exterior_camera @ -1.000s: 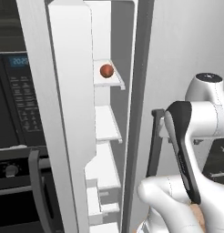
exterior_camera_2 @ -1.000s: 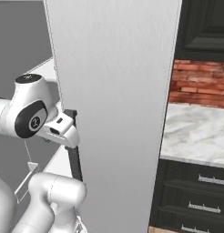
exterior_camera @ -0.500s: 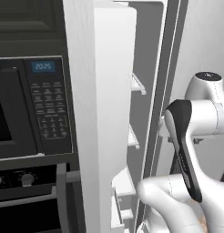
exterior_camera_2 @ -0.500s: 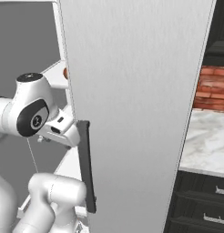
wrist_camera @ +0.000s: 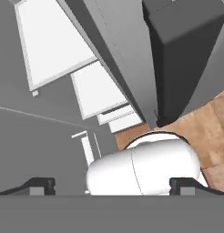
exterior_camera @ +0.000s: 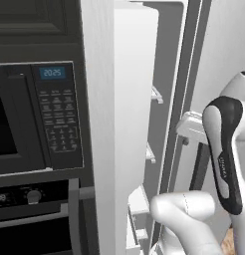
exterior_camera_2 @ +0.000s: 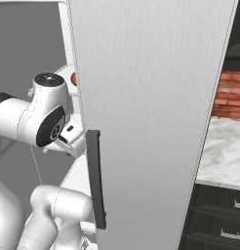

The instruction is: Take the tomato and onion out of the freezer and place them in the tupperware container on the counter. Then put the tupperware containing the vegetables back in the freezer.

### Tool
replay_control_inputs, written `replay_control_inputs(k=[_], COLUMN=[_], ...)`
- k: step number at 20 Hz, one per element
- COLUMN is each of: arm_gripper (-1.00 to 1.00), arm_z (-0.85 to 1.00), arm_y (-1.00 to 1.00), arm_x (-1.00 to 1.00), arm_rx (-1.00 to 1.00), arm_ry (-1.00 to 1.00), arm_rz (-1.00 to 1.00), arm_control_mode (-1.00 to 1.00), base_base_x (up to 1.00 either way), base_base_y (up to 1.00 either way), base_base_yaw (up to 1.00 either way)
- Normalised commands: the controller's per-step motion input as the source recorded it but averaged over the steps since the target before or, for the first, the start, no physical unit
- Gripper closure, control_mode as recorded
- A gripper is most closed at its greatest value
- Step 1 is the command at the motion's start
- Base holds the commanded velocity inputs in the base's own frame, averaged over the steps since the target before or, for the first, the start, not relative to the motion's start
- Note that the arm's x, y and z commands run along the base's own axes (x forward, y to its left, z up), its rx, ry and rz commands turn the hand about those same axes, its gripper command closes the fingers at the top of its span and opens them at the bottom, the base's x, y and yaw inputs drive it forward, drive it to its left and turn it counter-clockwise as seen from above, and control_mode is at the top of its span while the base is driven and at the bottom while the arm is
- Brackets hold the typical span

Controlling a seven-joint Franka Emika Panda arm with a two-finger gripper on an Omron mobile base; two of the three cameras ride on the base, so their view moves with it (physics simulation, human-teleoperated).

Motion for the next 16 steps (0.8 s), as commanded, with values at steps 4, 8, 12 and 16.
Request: replay_control_inputs(k=[4, 8, 12, 16], arm_gripper=[-1.0, -1.0, -1.0, -1.0], arm_z=[0.48, 0.51, 0.33, 0.23], arm_y=[0.46, 0.41, 0.3, 0.32], arm_x=[-0.04, 0.18, 0.68, 1.0], arm_rx=[0.3, 0.12, 0.02, 0.0], arm_ry=[-0.24, -0.15, -0.02, 0.0], arm_rz=[-0.1, -0.17, -0.21, -0.2], arm_control_mode=[-1.0, -1.0, -1.0, -1.0], base_base_x=[0.0, 0.0, 0.0, 0.0], base_base_y=[0.0, 0.0, 0.0, 0.0], base_base_yaw=[0.0, 0.0, 0.0, 0.0])
